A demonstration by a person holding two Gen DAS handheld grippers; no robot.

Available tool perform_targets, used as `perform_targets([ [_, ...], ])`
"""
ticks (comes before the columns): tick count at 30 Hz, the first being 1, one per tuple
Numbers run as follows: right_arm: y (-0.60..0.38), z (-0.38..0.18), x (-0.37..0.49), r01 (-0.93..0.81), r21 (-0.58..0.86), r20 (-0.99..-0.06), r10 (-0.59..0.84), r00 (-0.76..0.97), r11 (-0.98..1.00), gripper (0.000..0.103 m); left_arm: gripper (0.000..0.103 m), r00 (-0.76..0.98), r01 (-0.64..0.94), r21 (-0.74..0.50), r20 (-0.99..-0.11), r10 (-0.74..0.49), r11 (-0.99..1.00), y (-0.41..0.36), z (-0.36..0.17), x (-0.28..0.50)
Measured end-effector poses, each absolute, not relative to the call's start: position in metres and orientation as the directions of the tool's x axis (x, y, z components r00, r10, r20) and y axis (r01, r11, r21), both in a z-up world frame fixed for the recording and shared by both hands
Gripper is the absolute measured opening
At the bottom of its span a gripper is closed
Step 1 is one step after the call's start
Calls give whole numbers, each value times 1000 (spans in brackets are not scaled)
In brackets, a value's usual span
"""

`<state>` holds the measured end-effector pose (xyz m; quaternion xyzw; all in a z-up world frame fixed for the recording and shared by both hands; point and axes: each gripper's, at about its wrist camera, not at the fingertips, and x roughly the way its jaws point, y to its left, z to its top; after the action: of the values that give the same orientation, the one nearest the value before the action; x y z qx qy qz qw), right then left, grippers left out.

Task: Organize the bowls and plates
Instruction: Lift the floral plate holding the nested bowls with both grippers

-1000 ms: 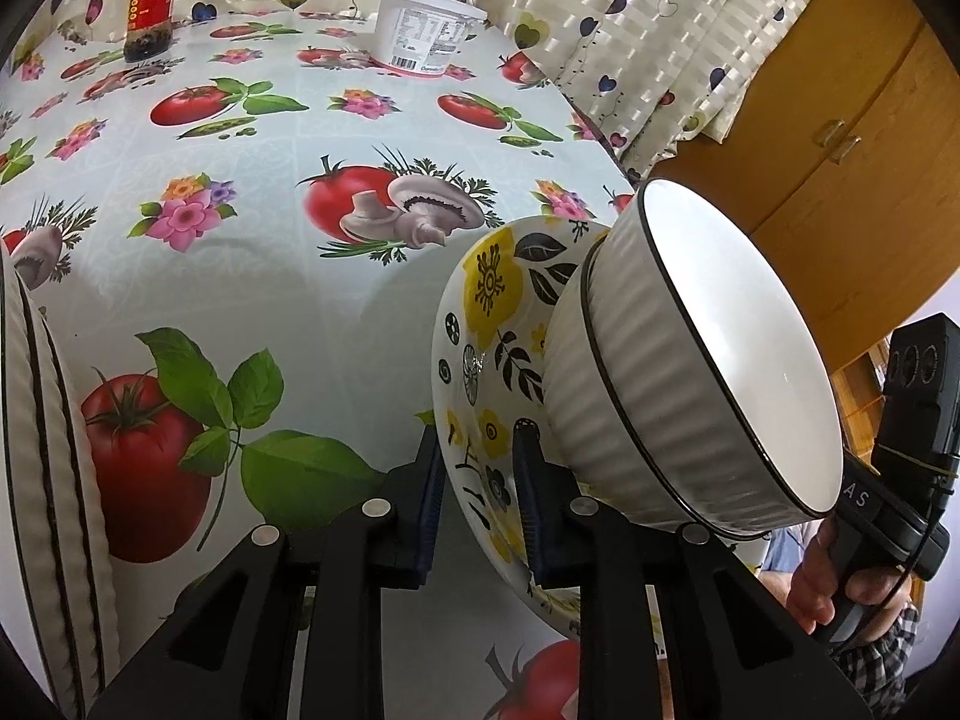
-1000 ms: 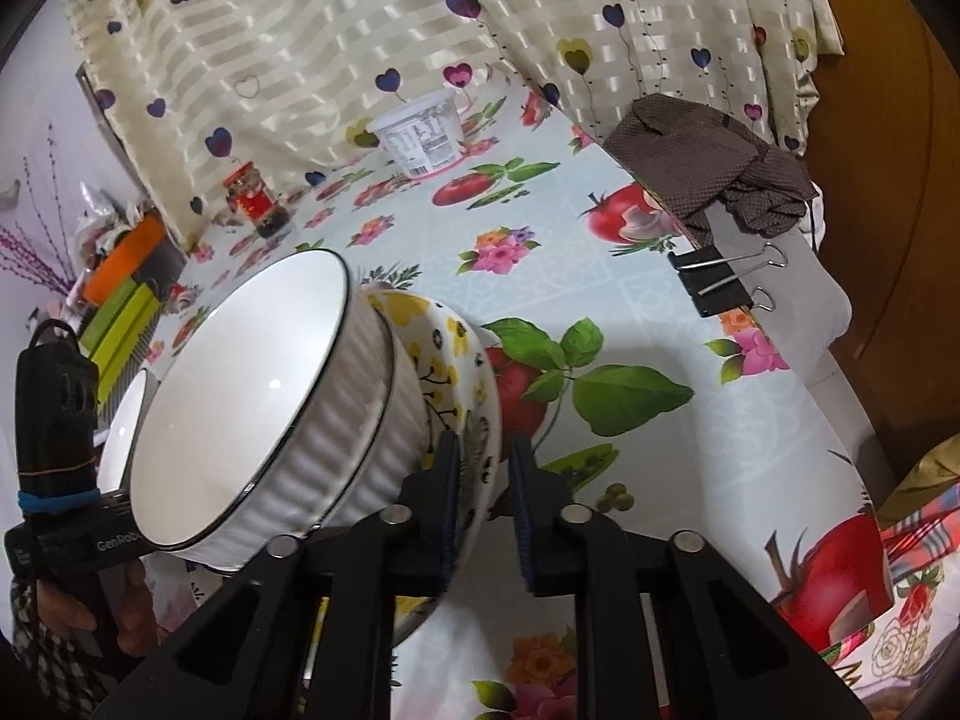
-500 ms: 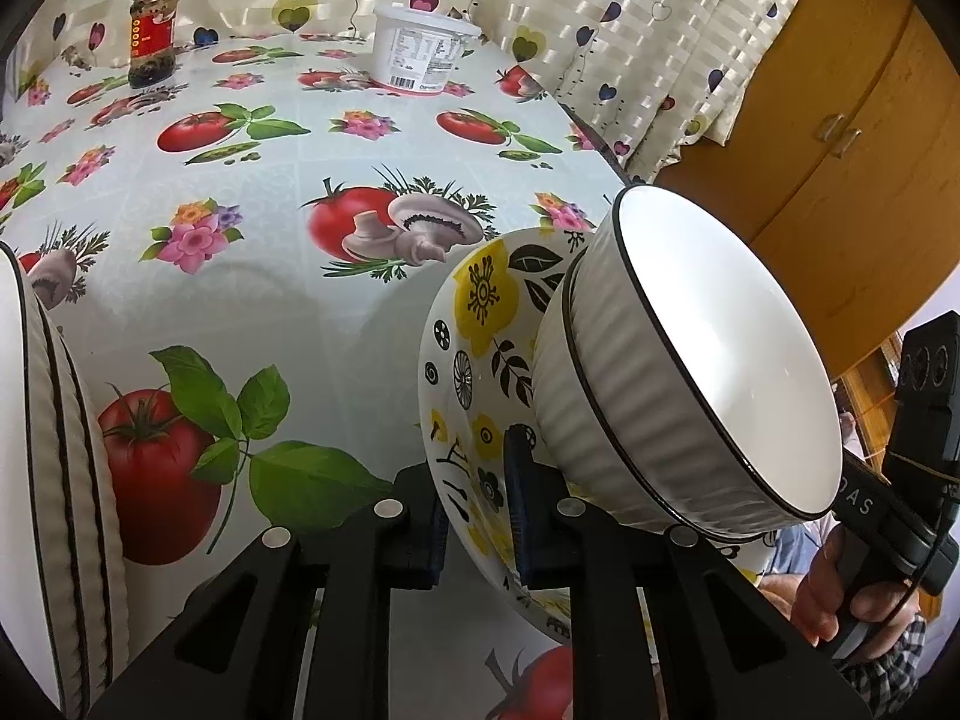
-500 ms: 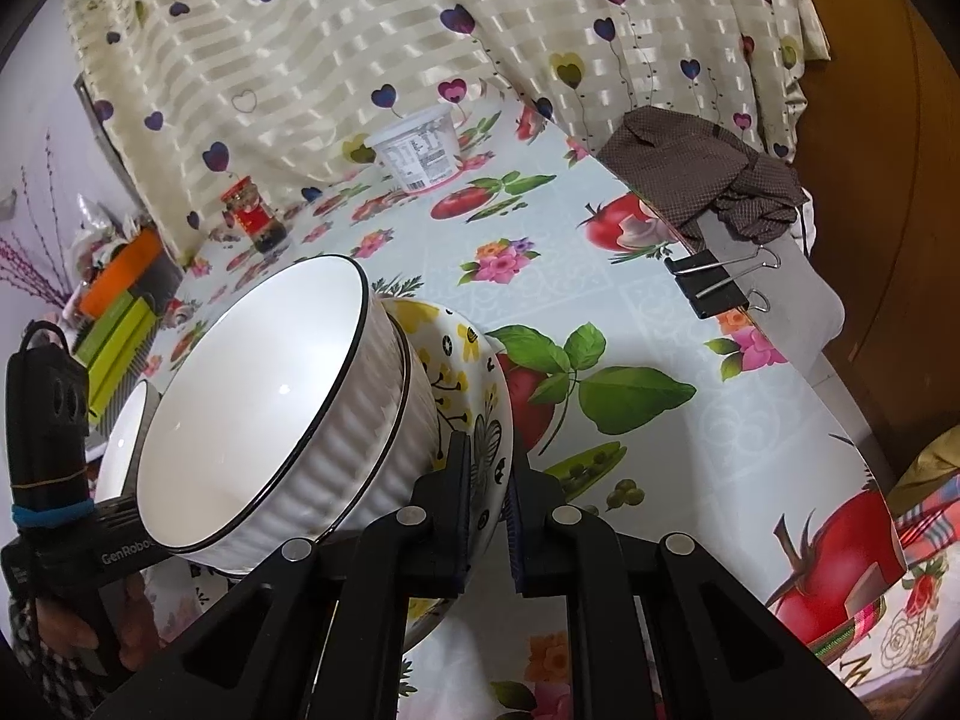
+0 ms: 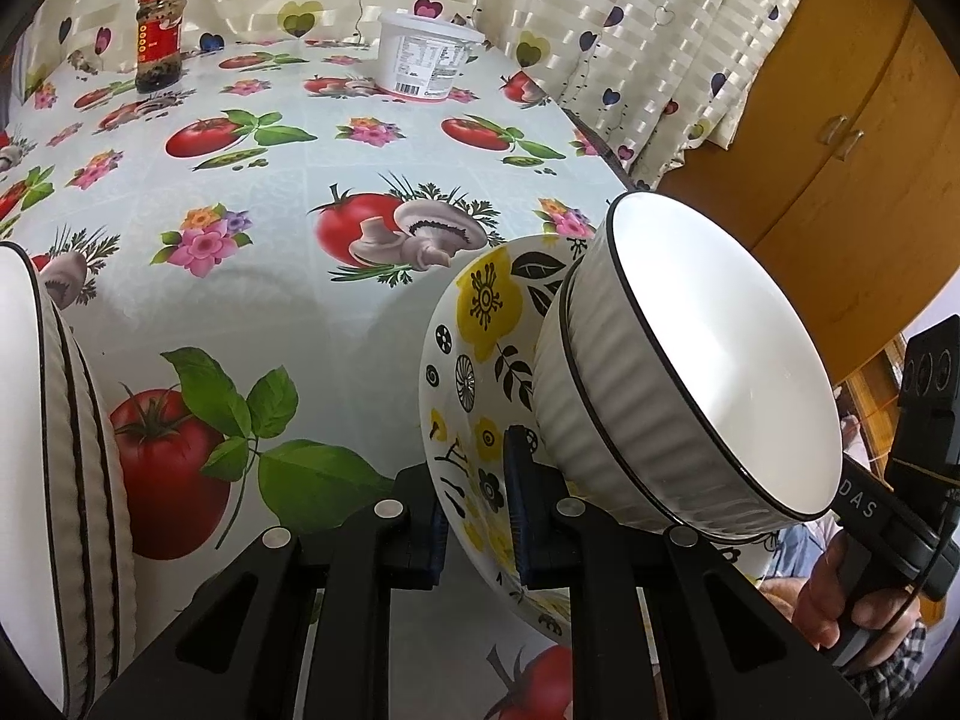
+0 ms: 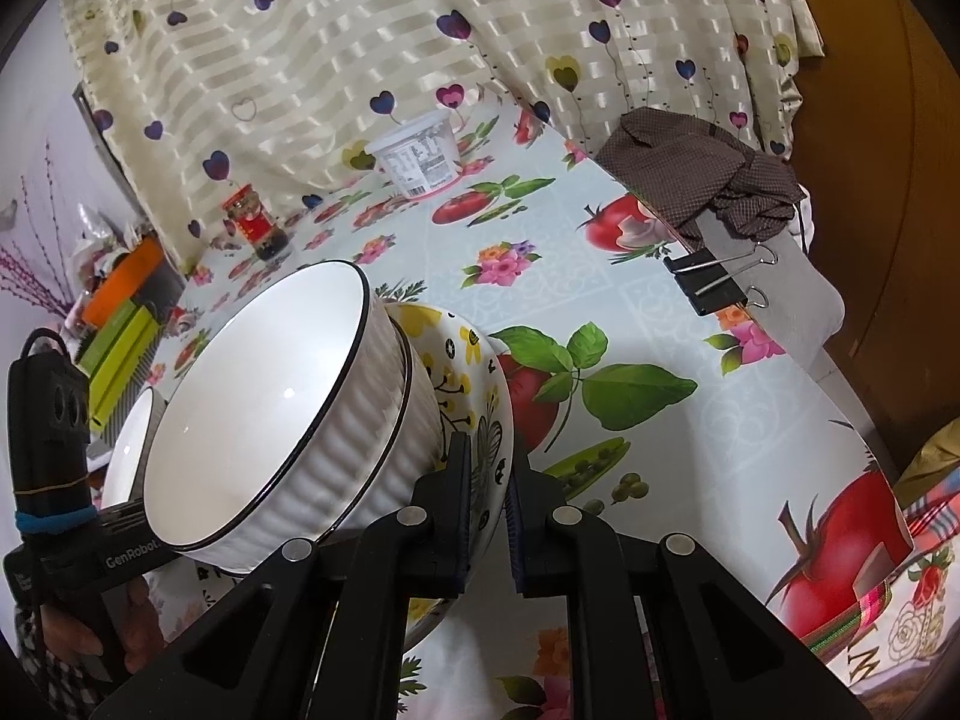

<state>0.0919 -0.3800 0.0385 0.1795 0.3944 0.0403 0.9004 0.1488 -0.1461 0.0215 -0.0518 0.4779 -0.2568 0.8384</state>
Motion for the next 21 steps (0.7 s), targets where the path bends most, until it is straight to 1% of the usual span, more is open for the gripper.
perform_targets([
  [3, -380, 38, 92, 71, 366, -694, 222, 685, 928, 11, 16, 418, 388, -308, -781, -464, 868, -148, 23, 147],
  [6, -379, 37, 92, 75, 366, -693, 218, 687, 928, 11, 16, 412, 372, -346, -770, -488, 861, -144, 21, 149],
  [12, -373, 38, 96, 72, 329, -707, 195, 680, 941, 11, 16, 423, 376, -321, -775, -469, 869, -147, 19, 150],
  [19, -371, 39, 100, 71, 331, -711, 199, 675, 941, 12, 16, 419, 377, -324, -776, -472, 868, -148, 17, 151],
  [21, -370, 39, 100, 77, 311, -712, 179, 679, 947, 12, 16, 422, 374, -324, -775, -471, 869, -148, 17, 150],
])
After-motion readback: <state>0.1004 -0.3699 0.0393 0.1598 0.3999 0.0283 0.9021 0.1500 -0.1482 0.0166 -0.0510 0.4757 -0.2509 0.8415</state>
